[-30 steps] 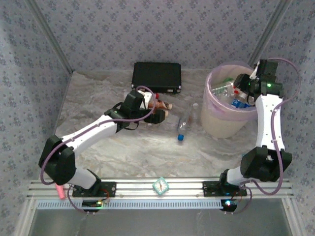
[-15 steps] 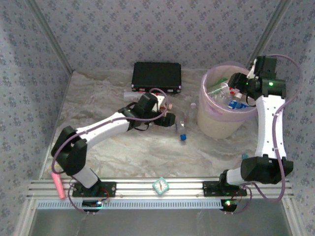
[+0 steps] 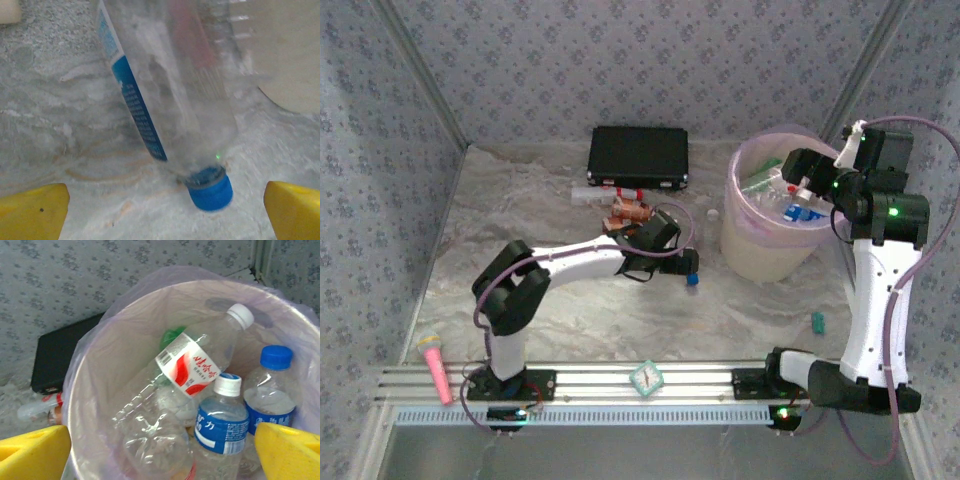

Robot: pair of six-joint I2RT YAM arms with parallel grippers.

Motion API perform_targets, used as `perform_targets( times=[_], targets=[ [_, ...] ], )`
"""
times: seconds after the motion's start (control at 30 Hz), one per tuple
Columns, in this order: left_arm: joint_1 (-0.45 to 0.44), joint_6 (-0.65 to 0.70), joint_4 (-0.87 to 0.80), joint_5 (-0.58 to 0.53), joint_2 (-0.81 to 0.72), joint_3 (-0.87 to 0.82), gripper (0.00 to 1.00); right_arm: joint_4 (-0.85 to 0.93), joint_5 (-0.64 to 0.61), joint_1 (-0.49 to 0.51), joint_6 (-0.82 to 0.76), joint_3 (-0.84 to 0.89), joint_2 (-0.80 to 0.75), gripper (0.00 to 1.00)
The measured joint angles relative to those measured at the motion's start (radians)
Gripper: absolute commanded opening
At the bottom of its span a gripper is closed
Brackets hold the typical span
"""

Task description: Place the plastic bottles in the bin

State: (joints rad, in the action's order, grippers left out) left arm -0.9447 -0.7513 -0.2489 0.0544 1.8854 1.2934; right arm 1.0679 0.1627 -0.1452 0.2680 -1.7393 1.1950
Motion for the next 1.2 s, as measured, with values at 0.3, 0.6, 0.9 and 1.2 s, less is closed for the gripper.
perform_targets(
  times=[0.3, 0.6, 0.9, 1.2],
  targets=[
    [-0.016, -0.027, -0.013, -0.032, 0.137, 0.111, 0.92, 0.006, 0.067, 0.000, 0.000, 0.018, -0.019, 0.97],
    [-0.011, -0.024, -0.024, -0.048, 0.193, 0.155, 0.79, 0.006, 0.123, -0.003, -0.004, 0.026, -0.028, 0.96],
    [-0.005, -0.012, -0.040, -0.064, 0.195, 0.156, 0.63, 0.005, 0.172, -0.014, -0.007, 0.042, -0.049, 0.96],
    [0.009, 0.036, -0.047, -0.097, 0.040, 0.081, 0.52, -0.008, 0.212, 0.032, 0.003, 0.041, -0.060, 0.96]
  ],
)
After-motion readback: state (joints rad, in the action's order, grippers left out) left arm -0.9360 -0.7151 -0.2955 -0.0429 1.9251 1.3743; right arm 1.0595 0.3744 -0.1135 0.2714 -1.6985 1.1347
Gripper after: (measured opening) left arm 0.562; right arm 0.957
